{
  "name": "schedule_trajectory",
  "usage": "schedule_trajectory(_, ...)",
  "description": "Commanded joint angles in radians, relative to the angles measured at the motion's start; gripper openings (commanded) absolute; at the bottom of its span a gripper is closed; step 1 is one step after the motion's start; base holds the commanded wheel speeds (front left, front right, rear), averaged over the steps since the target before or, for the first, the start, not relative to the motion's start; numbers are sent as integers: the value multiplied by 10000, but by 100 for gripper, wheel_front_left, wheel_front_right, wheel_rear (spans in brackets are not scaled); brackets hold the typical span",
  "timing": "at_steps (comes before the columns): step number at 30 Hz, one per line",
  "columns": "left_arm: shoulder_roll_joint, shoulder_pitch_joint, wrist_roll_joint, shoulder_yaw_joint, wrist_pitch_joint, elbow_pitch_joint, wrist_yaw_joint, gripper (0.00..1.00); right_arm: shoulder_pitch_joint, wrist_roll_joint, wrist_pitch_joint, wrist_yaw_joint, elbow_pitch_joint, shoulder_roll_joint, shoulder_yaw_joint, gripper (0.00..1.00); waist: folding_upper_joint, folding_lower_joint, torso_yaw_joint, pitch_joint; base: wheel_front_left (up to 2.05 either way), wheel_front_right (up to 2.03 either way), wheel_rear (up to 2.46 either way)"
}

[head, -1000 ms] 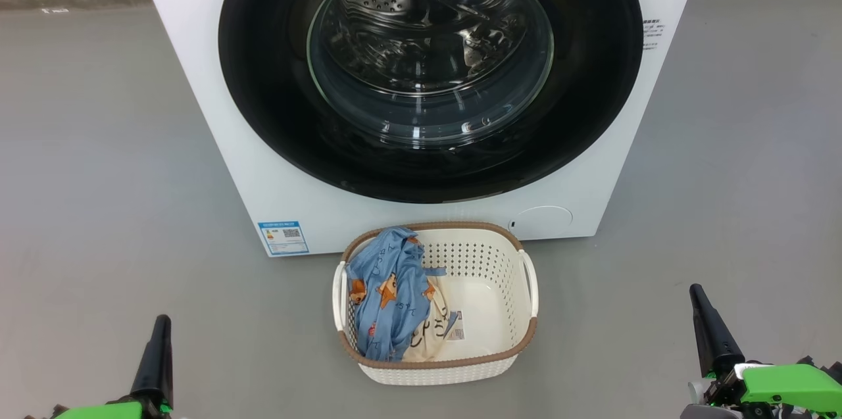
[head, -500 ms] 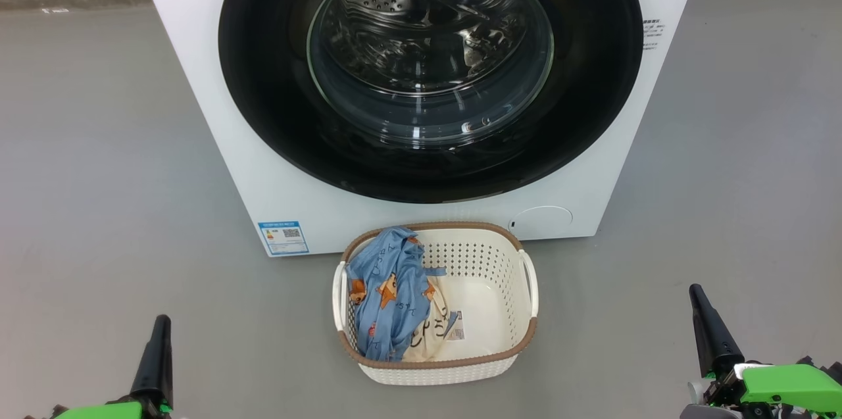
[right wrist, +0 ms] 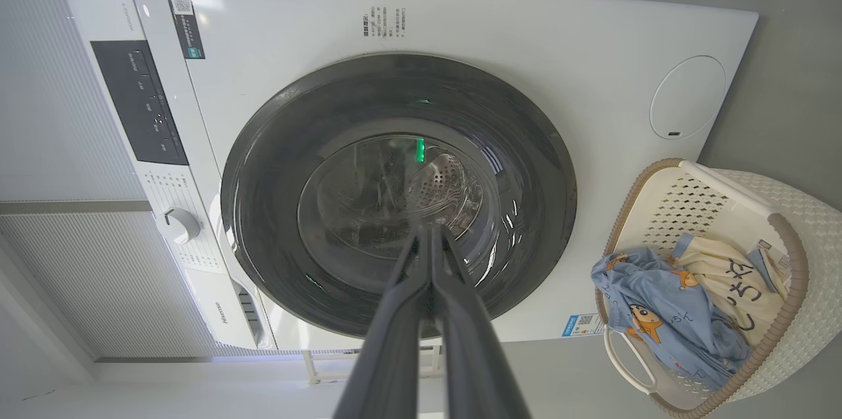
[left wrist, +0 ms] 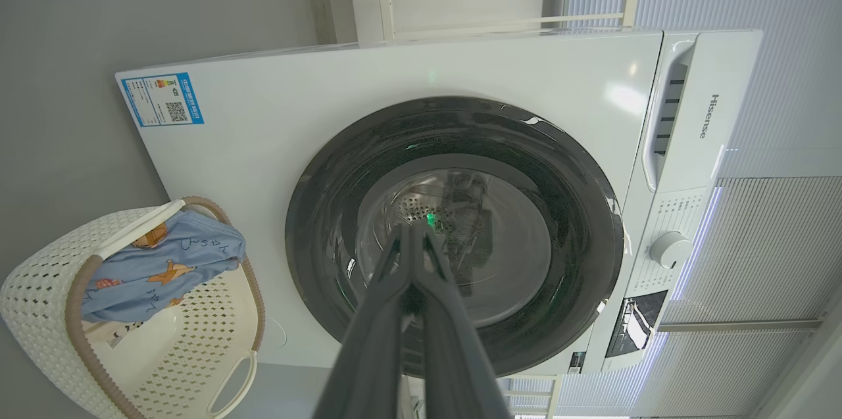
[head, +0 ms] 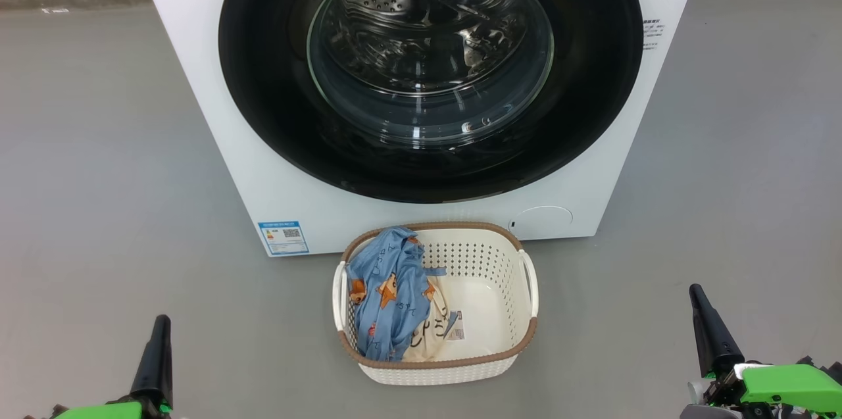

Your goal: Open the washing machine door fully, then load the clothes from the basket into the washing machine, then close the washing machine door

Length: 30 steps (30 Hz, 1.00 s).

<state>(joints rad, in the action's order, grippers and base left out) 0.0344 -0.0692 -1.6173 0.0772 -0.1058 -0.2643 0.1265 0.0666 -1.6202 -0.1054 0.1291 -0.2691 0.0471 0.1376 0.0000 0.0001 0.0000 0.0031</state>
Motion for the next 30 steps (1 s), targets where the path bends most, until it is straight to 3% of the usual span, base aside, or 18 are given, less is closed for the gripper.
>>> schedule_trajectory(1,173,-387,79,356,-67,193,42,0,413,115,-77,16,244,40,-239,0,0,0,0,0,0,0,0)
schedule_trajectory(30,167,-388,86,364,-73,193,42,0,414,119,-81,16,244,37,-234,0,0,0,0,0,0,0,0)
